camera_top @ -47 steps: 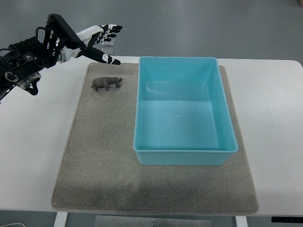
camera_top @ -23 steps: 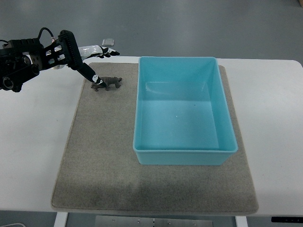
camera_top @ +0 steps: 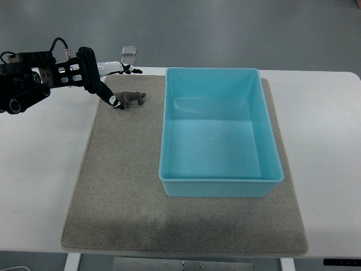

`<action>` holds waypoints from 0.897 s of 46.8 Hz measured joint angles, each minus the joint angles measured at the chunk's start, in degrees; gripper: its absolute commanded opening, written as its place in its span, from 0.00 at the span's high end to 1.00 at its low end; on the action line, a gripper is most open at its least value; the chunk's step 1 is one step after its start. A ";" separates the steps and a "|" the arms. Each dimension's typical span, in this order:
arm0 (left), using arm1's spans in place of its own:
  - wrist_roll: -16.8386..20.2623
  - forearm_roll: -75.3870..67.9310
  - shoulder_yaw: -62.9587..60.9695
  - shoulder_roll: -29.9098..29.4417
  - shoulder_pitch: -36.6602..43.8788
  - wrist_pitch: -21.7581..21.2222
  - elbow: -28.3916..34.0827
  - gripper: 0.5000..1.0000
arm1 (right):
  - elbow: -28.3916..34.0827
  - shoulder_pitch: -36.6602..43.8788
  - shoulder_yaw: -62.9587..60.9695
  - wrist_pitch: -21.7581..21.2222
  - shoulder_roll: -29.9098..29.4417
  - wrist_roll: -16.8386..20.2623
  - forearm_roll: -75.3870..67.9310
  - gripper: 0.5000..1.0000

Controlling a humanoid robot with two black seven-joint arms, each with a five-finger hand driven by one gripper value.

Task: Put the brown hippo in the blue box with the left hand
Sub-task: 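Lower the left hand onto the hippo and close fingers around it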

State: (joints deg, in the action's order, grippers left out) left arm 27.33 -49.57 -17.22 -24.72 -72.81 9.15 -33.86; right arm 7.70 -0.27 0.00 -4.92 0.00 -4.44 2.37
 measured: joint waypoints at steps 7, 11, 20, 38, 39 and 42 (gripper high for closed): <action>0.00 -0.01 -0.42 0.75 0.98 -0.01 2.10 0.01 | 0.02 0.02 0.00 -0.04 0.00 -0.01 0.00 0.13; 0.00 -0.05 -0.87 0.94 0.99 0.02 2.15 0.01 | 0.03 0.00 0.00 -0.04 0.00 0.00 0.00 0.13; 0.00 -0.06 -1.69 1.65 1.06 0.08 2.29 0.02 | 0.01 0.00 0.00 -0.01 0.00 0.00 0.00 0.13; 0.00 -0.03 -2.99 1.87 1.08 0.01 3.39 0.30 | 0.03 0.01 0.00 0.01 0.00 0.01 0.00 0.13; 0.00 -0.03 -3.13 1.87 1.08 0.00 3.42 0.32 | 0.03 0.01 0.00 0.01 0.00 0.01 0.00 0.13; 0.00 -0.05 -3.77 1.88 1.02 -0.09 3.47 0.39 | 0.03 0.01 0.00 0.01 0.00 0.01 0.00 0.13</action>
State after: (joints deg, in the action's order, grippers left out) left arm 27.33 -49.62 -20.99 -22.84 -71.78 9.06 -30.39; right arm 7.74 -0.26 0.00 -4.91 0.00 -4.43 2.37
